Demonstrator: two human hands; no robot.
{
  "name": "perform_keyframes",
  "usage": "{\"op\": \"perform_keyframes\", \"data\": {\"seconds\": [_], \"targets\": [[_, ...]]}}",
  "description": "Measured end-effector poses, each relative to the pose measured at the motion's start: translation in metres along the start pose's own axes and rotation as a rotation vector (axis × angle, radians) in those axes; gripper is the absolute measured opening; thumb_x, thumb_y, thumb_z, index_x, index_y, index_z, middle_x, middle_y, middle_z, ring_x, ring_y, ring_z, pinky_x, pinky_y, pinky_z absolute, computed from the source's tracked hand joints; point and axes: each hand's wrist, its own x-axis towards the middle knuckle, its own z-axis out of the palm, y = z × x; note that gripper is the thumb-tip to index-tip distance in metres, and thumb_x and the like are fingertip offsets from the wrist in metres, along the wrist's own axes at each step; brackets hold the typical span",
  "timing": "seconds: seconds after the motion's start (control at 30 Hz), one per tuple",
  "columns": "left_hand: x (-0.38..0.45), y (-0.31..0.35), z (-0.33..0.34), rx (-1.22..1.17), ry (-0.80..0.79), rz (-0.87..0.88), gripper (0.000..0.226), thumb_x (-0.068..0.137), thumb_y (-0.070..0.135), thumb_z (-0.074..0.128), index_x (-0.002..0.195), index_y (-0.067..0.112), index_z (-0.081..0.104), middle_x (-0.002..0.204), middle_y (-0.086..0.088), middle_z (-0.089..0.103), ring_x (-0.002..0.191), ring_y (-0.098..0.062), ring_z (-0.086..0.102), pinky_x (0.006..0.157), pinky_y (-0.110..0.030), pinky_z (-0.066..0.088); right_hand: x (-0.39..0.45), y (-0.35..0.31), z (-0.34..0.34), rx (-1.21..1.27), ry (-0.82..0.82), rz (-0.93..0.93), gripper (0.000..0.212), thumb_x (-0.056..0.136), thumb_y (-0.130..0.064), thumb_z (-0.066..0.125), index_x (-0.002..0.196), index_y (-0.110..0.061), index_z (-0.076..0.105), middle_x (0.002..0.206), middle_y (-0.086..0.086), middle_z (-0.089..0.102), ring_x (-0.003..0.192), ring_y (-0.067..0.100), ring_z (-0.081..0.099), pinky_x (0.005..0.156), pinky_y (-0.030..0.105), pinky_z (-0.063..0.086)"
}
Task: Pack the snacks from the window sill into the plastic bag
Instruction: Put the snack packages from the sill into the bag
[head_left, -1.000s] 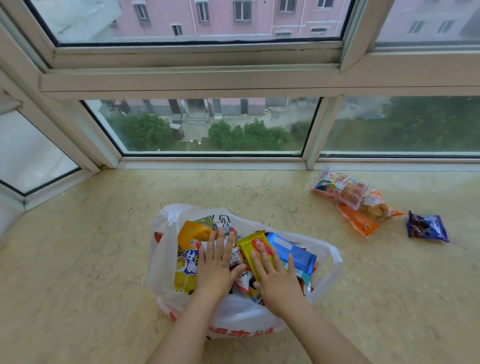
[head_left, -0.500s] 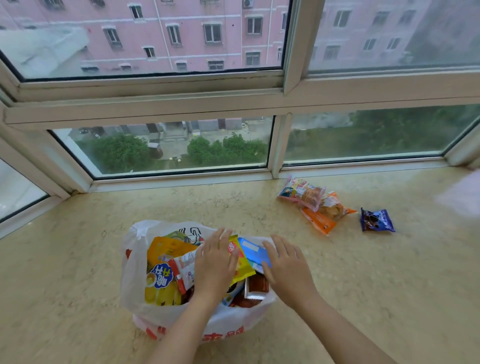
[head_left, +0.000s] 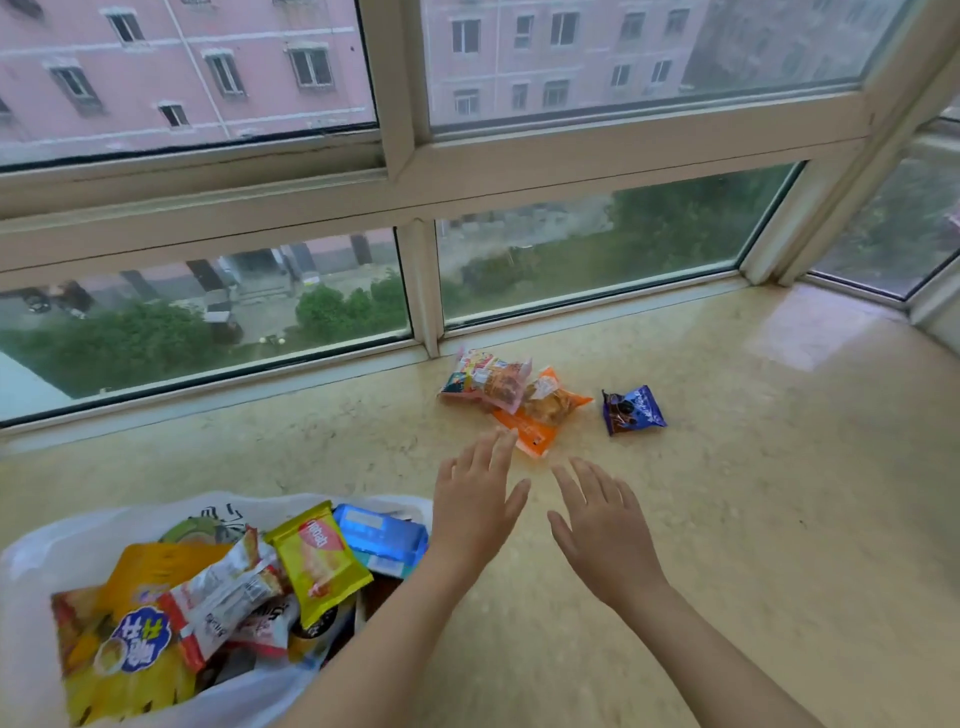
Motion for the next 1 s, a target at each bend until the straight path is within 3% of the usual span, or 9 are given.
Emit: {"op": "perform_keyframes", "data": {"seconds": [0.1, 0.2, 0.57, 0.67, 0.77, 0.9, 1.0], "targets": [[0.032, 0.02, 0.033, 0.007, -0.066, 0.018, 0.061, 0.094, 0.049, 0.045, 0.149, 0.027, 0.029, 0.152, 0.002, 0.036, 0.136, -0.02, 0.038, 0.103, -0.038, 0.035, 0.014, 0.036, 0.02, -0.012, -0.003, 0.033, 0.055, 0.087, -0.041, 0.035, 0.128, -0.012, 0.058, 0.129, 0.013, 0.059, 0.115, 0.03, 0.059, 0.089, 0.046, 0.051], [0.069, 0.028, 0.069, 0.027, -0.079, 0.017, 0.063, 0.096, 0.052, 0.039, 0.151, 0.029, 0.019, 0.157, 0.005, 0.025, 0.143, -0.017, 0.025, 0.11, -0.036, 0.027, 0.037, 0.07, 0.048, -0.02, 0.003, 0.052, 0.055, 0.086, -0.041, 0.036, 0.126, -0.012, 0.06, 0.129, 0.014, 0.06, 0.114, 0.03, 0.06, 0.089, 0.047, 0.051], [0.198, 0.013, 0.202, 0.067, -0.096, 0.03, 0.079, 0.09, 0.053, 0.052, 0.152, 0.021, 0.014, 0.157, -0.005, 0.023, 0.143, -0.023, 0.023, 0.113, -0.036, 0.025, 0.141, 0.168, 0.166, -0.138, 0.126, 0.074, 0.06, 0.085, -0.043, 0.035, 0.127, -0.009, 0.059, 0.132, 0.02, 0.056, 0.116, 0.035, 0.058, 0.086, 0.049, 0.05], [0.221, 0.0, 0.227, 0.091, -0.137, -0.004, 0.084, 0.089, 0.056, 0.052, 0.153, 0.023, 0.008, 0.16, -0.007, 0.013, 0.146, -0.025, 0.013, 0.114, -0.039, 0.023, 0.165, 0.188, 0.188, -0.161, 0.182, 0.098, 0.057, 0.084, -0.043, 0.056, 0.128, -0.007, 0.058, 0.133, 0.022, 0.054, 0.116, 0.038, 0.057, 0.091, 0.053, 0.048], [0.236, -0.01, 0.24, 0.088, -0.218, -0.03, 0.087, 0.086, 0.064, 0.05, 0.151, 0.038, -0.001, 0.161, -0.011, 0.003, 0.148, -0.026, 0.002, 0.117, -0.042, 0.015, 0.187, 0.205, 0.203, -0.174, 0.197, 0.119, 0.069, 0.074, -0.045, 0.074, 0.132, -0.013, 0.055, 0.138, 0.021, 0.05, 0.12, 0.043, 0.052, 0.093, 0.057, 0.044], [0.252, -0.022, 0.243, 0.127, -0.217, -0.018, 0.098, 0.069, 0.087, 0.04, 0.146, 0.051, -0.008, 0.16, -0.018, 0.007, 0.148, -0.03, -0.001, 0.117, -0.045, 0.009, 0.209, 0.22, 0.21, -0.208, 0.187, 0.175, 0.074, 0.076, -0.064, 0.059, 0.139, -0.029, 0.045, 0.148, 0.018, 0.037, 0.131, 0.046, 0.038, 0.094, 0.065, 0.034], [0.258, -0.029, 0.243, 0.096, -0.238, -0.072, 0.103, 0.058, 0.096, 0.033, 0.144, 0.056, -0.008, 0.158, -0.019, 0.013, 0.147, -0.034, 0.008, 0.115, -0.05, 0.013, 0.22, 0.228, 0.211, -0.191, 0.063, 0.301, 0.083, 0.075, -0.083, 0.035, 0.146, -0.046, 0.015, 0.159, 0.013, 0.008, 0.143, 0.04, 0.013, 0.1, 0.066, 0.022]]}}
